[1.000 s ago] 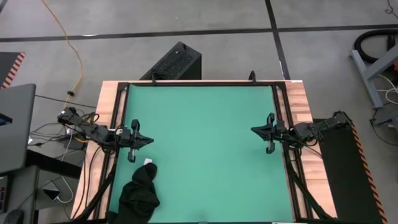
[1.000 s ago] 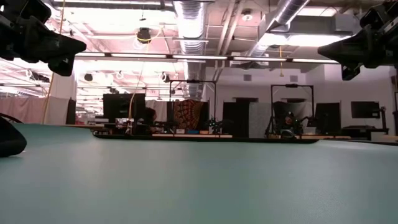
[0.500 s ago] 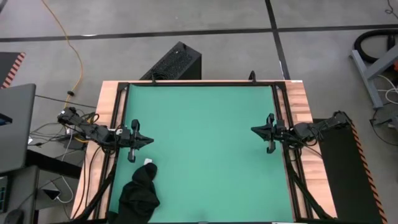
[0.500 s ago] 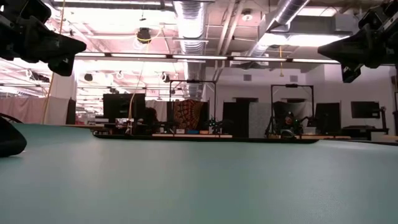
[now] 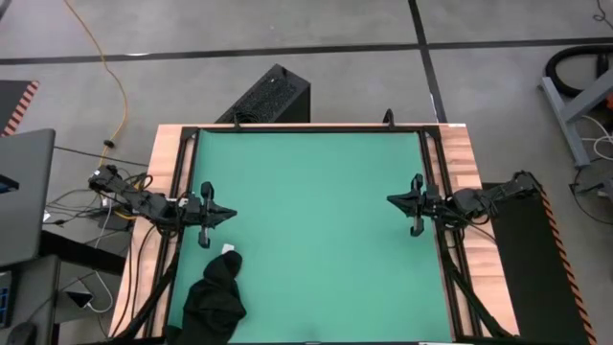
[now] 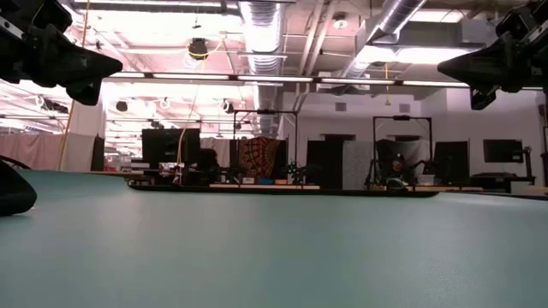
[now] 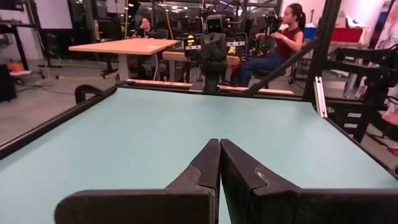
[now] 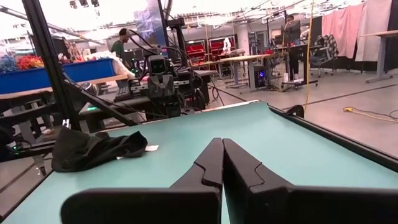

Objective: Roll towel
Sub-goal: Fold the black towel

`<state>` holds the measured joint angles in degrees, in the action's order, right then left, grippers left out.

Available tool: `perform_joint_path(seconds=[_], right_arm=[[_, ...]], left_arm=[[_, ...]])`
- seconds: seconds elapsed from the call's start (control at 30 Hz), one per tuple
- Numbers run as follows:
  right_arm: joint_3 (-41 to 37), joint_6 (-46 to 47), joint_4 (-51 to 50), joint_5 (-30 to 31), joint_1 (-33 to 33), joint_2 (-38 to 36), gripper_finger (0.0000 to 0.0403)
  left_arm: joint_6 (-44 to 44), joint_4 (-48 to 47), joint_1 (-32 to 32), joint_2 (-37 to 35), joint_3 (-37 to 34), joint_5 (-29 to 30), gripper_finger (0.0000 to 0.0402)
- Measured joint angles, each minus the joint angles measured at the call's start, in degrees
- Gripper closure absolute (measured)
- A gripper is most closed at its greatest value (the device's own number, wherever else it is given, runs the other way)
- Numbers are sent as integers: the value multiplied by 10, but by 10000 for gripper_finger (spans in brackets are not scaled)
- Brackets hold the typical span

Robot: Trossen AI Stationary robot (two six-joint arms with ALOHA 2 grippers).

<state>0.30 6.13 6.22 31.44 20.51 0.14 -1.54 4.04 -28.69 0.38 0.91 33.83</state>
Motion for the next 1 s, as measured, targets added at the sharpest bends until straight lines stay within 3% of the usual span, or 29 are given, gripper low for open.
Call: perform_joint_path(seconds=[0.2,0.5,0.9,1.0], right_arm=[[5,-6,1,0,0,0,380],[9,-37,31,0,-4,0,372],[10,-115,141,0,-8,0,236],[10,-128,166,0,-8,0,207]], left_arm=[[-34,-2,0,0,0,39,402],[9,60,0,0,0,36,398],[-25,68,0,0,13,-22,331],[-49,45,0,0,47,-35,321]])
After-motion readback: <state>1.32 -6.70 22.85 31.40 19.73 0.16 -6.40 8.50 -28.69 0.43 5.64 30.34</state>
